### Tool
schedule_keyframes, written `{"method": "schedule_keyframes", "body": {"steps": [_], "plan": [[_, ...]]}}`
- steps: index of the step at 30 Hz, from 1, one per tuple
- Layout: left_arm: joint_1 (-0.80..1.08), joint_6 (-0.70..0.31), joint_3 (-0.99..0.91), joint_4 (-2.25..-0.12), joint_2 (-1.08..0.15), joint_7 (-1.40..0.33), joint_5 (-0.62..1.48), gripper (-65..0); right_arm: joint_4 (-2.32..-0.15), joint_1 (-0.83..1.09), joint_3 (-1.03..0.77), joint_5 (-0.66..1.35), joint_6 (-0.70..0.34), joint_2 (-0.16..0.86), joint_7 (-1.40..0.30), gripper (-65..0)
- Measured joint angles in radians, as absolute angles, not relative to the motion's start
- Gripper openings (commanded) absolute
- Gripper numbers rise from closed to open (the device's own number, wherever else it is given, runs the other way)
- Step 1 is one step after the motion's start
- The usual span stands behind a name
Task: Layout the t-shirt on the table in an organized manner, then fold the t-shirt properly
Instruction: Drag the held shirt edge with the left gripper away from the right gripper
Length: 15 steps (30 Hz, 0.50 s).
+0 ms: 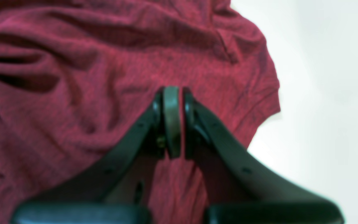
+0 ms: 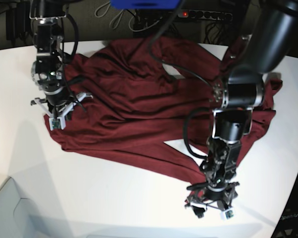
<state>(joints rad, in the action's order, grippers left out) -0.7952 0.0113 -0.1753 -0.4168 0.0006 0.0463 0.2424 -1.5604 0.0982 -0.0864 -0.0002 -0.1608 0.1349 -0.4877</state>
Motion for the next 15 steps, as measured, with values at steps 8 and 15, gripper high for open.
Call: {"method": "schedule_keyframes", "body": {"steps": [8,15], "plan": [[-0.623,0.007,-0.139,-0.493,0.003,0.033,0.239,-21.1,-1.562,0.098,-0.086,0.0,-0.16,0.135,-0.487,-64.3],[-0.569,0.004,0.01,-0.5,0.012,0.033,0.247,-21.2,-1.56,0.098,-0.086,0.0,-0.161,0.135,-0.487,-64.3]]}}
